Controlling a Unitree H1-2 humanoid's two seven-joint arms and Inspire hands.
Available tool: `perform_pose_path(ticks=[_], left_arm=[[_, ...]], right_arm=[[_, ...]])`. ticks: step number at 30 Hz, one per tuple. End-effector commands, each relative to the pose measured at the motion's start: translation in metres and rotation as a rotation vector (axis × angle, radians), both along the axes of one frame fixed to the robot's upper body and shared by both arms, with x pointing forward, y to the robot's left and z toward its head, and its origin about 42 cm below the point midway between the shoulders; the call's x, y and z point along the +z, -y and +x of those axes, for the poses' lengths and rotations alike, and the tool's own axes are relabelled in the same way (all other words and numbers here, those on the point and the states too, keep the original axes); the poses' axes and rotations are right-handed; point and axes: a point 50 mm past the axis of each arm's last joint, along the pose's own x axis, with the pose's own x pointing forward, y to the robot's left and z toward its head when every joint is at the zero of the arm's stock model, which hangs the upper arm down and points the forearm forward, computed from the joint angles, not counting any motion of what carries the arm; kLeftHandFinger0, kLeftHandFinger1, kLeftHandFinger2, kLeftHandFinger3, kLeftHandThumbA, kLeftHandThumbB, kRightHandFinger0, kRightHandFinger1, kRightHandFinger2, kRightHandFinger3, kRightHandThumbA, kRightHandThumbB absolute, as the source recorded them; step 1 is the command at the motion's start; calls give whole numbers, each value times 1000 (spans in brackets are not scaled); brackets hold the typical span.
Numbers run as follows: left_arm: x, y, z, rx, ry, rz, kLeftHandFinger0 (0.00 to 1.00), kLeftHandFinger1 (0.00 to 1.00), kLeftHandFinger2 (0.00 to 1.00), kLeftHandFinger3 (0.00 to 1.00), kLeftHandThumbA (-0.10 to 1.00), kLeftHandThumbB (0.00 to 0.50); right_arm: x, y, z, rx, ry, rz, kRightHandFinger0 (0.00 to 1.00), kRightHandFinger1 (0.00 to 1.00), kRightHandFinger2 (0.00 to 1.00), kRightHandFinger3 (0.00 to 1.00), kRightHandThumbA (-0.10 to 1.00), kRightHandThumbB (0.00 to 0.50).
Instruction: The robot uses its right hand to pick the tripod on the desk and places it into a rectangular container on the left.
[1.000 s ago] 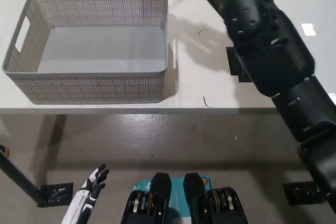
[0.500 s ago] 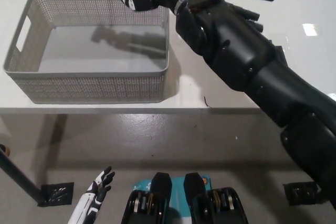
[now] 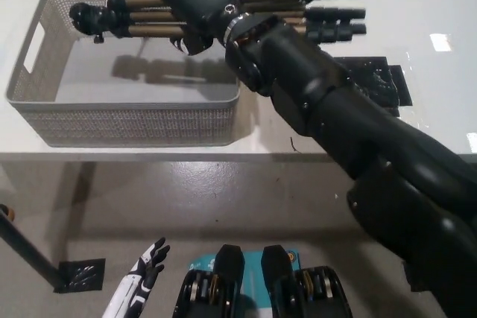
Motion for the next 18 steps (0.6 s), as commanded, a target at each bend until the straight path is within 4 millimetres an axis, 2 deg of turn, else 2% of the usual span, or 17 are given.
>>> perform_pose_path(ticks=[1,2,3,5,7,8,10,14,16,18], left_arm=[[11,2,9,-40,45,29,1000,1000,1000,1000,1000,72],[11,3,11,-42,46,32,1000,1000,1000,1000,1000,71],[11,4,10,-43,45,32,1000,1000,1000,1000,1000,74],[10,5,11,-44,45,37,1000,1000,1000,1000,1000,82],[10,5,10,-45,37,47,1000,1000,1000,1000,1000,105],[11,5,10,-43,37,47,1000,1000,1000,1000,1000,101],[11,5,10,-41,37,43,1000,1000,1000,1000,1000,96],[10,5,8,-42,34,47,1000,1000,1000,1000,1000,80],[9,8,5,-46,28,55,1000,1000,1000,1000,1000,110],[9,8,5,-47,21,53,1000,1000,1000,1000,1000,116]], right_arm=[[78,-32,-12,115,205,49,291,615,936,1000,848,338],[78,-34,-13,124,197,59,499,795,1000,1000,899,341],[78,-38,-15,139,181,81,679,898,1000,1000,949,365],[81,-41,-17,167,172,116,775,927,1000,1000,991,385],[84,-46,-20,182,163,141,887,1000,1000,1000,1000,397],[88,-48,-21,187,155,155,938,1000,1000,1000,1000,412],[96,-50,-23,194,143,179,1000,1000,1000,1000,1000,423],[110,-48,-23,205,100,297,1000,1000,1000,1000,1000,488],[117,-45,-22,201,63,326,1000,1000,1000,1000,1000,479],[128,-41,-22,202,39,357,1000,1000,1000,1000,1000,471]])
